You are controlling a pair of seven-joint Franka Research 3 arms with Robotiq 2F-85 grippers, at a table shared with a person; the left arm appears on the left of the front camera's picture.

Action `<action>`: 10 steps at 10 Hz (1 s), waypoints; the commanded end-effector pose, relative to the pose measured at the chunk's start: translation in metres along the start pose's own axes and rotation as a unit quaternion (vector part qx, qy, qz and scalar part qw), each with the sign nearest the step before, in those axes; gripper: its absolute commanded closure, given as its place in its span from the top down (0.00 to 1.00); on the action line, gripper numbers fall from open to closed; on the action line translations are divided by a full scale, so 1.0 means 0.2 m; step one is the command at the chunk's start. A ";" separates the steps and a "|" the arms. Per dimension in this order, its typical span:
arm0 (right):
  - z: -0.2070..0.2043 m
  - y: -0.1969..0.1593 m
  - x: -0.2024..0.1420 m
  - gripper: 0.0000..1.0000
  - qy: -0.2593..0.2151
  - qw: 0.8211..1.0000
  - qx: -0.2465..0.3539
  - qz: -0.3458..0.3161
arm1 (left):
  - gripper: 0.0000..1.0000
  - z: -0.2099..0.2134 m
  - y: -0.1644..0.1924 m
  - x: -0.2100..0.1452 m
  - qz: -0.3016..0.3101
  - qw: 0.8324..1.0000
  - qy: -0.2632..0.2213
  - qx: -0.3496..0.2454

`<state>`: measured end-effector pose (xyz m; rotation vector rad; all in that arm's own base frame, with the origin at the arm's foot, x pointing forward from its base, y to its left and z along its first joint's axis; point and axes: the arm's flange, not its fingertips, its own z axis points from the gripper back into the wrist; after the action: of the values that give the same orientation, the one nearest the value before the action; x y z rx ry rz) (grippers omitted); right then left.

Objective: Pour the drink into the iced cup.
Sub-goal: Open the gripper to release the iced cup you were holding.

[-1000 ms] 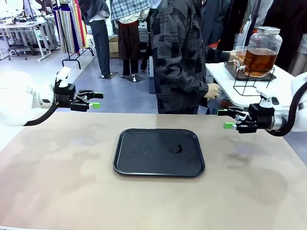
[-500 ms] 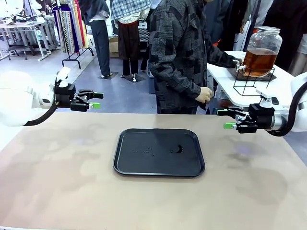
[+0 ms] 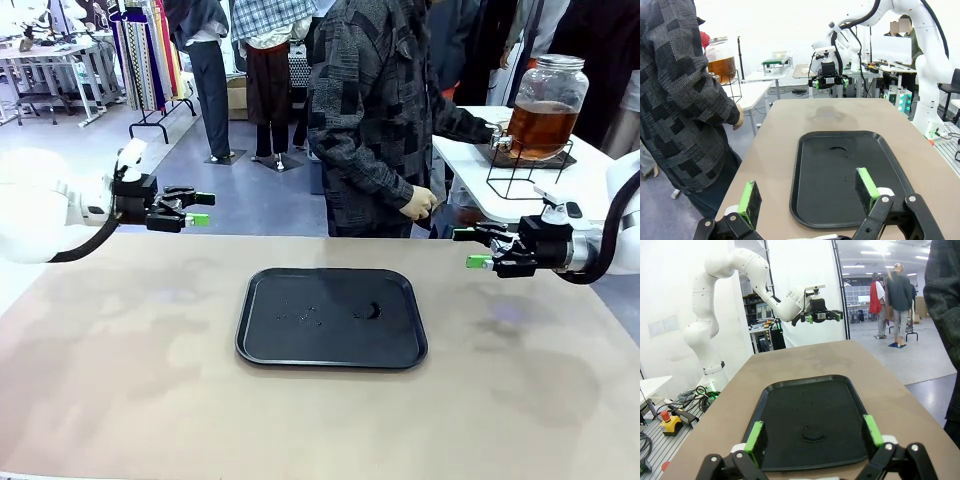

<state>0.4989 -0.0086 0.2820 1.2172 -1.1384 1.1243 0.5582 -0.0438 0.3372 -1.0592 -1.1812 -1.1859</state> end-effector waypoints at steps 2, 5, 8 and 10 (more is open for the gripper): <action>0.00 0.01 0.01 1.00 -0.005 1.000 0.003 0.001 | 1.00 0.00 0.00 0.01 -0.001 1.000 0.000 0.000; 0.00 0.01 0.01 1.00 -0.005 1.000 0.003 0.001 | 1.00 0.00 0.00 0.01 -0.001 1.000 0.000 0.000; 0.00 0.01 0.01 1.00 -0.005 1.000 0.003 0.001 | 1.00 0.00 0.00 0.01 -0.001 1.000 0.000 0.000; 0.00 0.01 0.01 1.00 -0.005 1.000 0.003 0.001 | 1.00 0.00 0.00 0.01 -0.001 1.000 0.000 0.000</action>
<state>0.4989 -0.0086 0.2820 1.2172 -1.1384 1.1243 0.5582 -0.0438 0.3372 -1.0592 -1.1812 -1.1859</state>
